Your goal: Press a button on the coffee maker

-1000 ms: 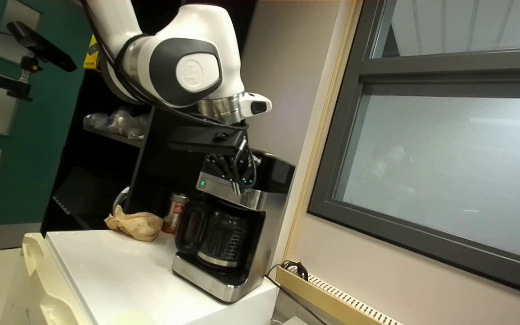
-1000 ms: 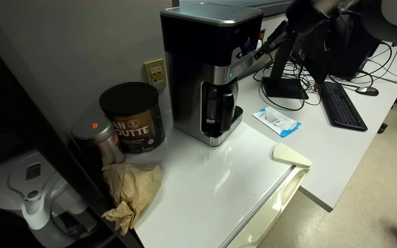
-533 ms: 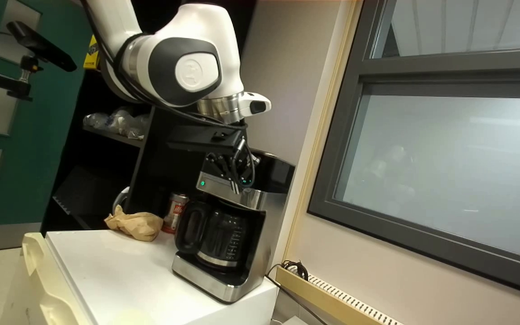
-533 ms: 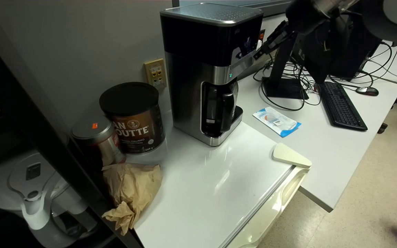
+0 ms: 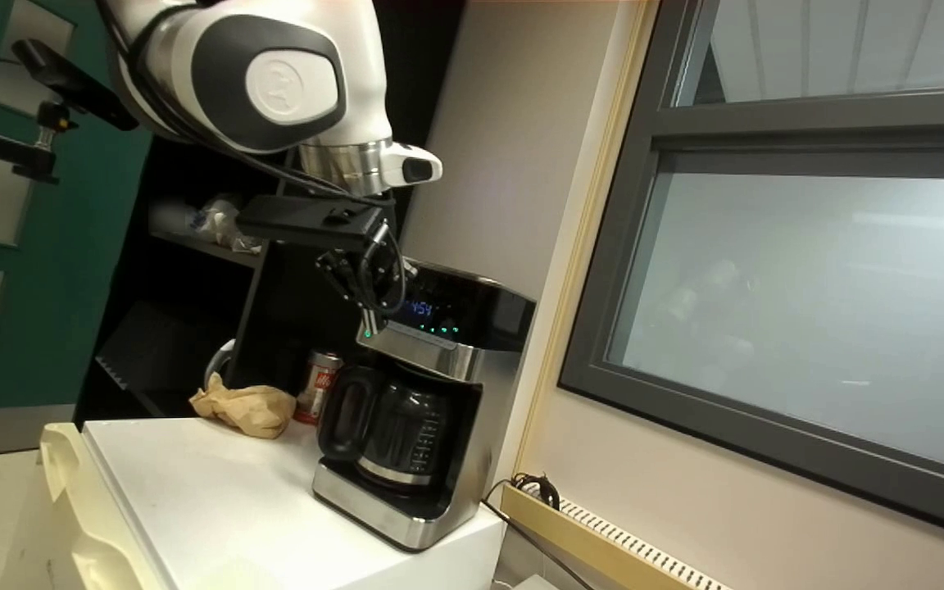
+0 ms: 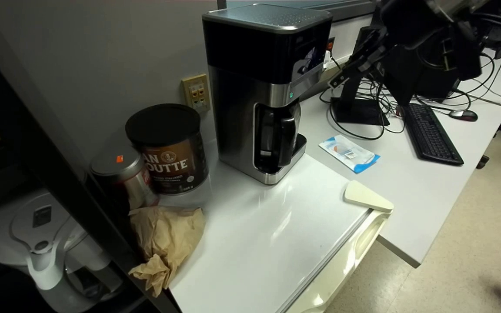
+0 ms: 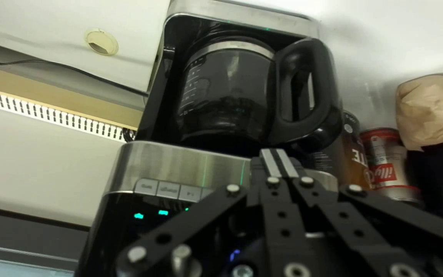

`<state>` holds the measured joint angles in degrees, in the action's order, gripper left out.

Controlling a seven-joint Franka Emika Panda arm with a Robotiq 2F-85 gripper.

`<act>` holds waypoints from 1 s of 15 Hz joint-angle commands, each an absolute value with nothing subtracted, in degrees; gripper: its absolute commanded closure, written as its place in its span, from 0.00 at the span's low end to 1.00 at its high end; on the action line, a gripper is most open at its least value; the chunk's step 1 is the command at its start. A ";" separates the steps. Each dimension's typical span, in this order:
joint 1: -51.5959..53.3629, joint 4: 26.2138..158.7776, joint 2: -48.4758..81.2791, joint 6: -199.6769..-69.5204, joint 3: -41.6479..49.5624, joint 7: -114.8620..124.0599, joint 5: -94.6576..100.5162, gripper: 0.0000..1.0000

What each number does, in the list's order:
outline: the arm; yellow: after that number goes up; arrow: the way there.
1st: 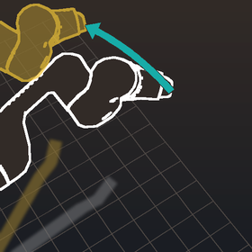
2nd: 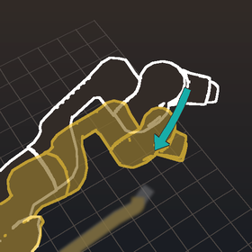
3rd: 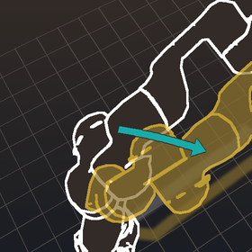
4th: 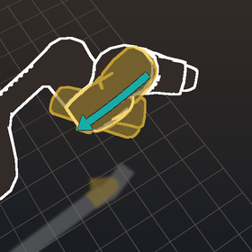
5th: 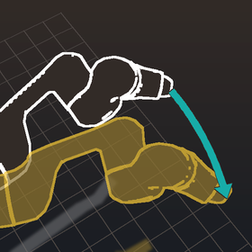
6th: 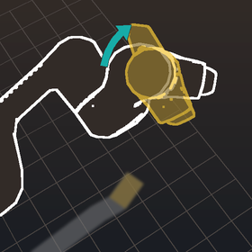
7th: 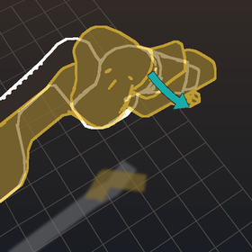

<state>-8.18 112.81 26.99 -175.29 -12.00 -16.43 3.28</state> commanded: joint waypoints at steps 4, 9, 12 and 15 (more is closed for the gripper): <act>-16.89 128.09 15.68 -176.53 -21.86 -23.79 1.89 1.00; -23.61 134.40 11.16 -176.88 -28.49 -28.55 0.20 1.00; -26.75 136.64 9.68 -179.02 -31.29 -30.84 -0.55 1.00; -28.86 138.30 8.52 -181.11 -32.70 -32.20 0.21 1.00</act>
<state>-26.36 135.24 11.03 -178.36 -30.59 -29.53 1.00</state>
